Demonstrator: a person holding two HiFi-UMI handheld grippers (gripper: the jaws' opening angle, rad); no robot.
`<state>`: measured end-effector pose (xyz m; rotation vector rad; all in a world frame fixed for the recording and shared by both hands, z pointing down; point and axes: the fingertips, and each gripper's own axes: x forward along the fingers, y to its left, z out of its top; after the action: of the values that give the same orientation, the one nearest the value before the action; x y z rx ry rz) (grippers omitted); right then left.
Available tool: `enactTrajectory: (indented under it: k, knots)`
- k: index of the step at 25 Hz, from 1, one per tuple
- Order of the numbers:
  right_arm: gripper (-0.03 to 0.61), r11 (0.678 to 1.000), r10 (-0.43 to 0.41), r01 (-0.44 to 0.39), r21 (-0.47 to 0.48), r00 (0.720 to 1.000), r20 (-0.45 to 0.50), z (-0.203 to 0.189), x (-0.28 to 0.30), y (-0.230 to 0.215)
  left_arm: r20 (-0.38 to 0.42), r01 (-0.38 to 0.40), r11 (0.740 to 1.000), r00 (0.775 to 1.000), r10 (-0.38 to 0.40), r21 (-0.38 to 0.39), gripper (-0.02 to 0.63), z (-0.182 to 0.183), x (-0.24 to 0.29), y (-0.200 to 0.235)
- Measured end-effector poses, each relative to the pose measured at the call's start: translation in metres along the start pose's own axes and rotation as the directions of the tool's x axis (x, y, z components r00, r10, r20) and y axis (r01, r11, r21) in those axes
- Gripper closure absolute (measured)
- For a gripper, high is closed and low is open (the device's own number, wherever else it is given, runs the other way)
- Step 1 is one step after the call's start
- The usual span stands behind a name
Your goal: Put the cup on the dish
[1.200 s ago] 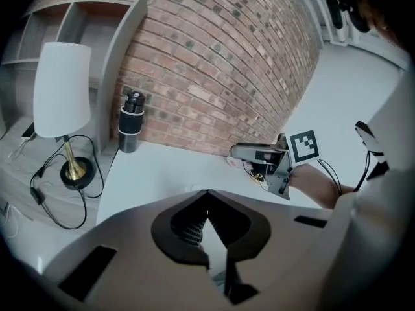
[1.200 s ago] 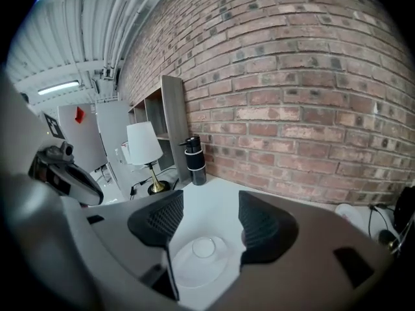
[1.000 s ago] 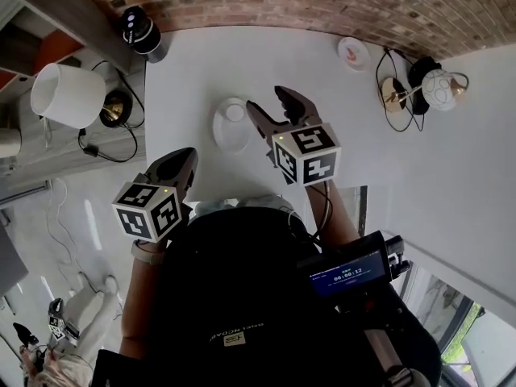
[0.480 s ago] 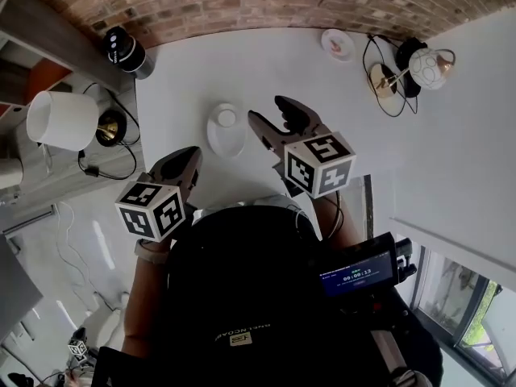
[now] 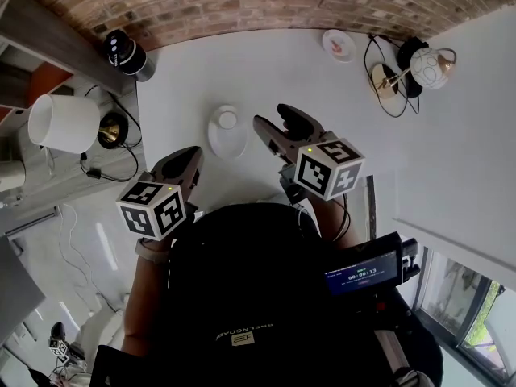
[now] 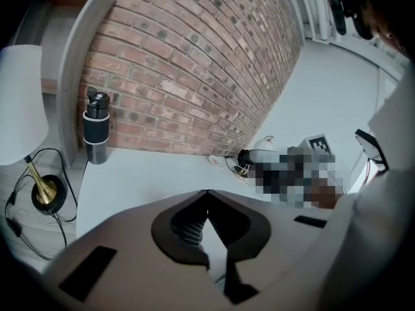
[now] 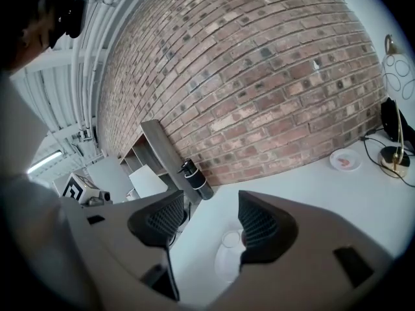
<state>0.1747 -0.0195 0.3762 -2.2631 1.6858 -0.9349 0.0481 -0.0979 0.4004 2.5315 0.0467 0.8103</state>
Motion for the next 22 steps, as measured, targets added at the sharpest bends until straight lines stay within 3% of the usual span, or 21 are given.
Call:
enactTrajectory:
  k: [16,18,22]
  knots:
    - [0.313,0.999,0.051,-0.051,0.008,0.999,-0.006,-0.0006,0.0043,0.005,0.009,-0.022,1.0,1.0,0.022,-0.02,0.607,-0.0011,-0.0013,0.0033]
    - [0.362,0.999,0.048,-0.048,-0.009,0.999,-0.006,-0.0006,0.0044,0.0064,0.011,-0.023,0.999,1.0,0.023,-0.022,0.607,-0.0012,-0.0023,0.0034]
    - [0.364,0.999,0.041,-0.041,0.0,0.999,0.0,-0.0015,0.0029,0.0042,0.016,-0.026,0.999,1.0,0.026,-0.023,0.607,-0.0023,-0.0036,0.0024]
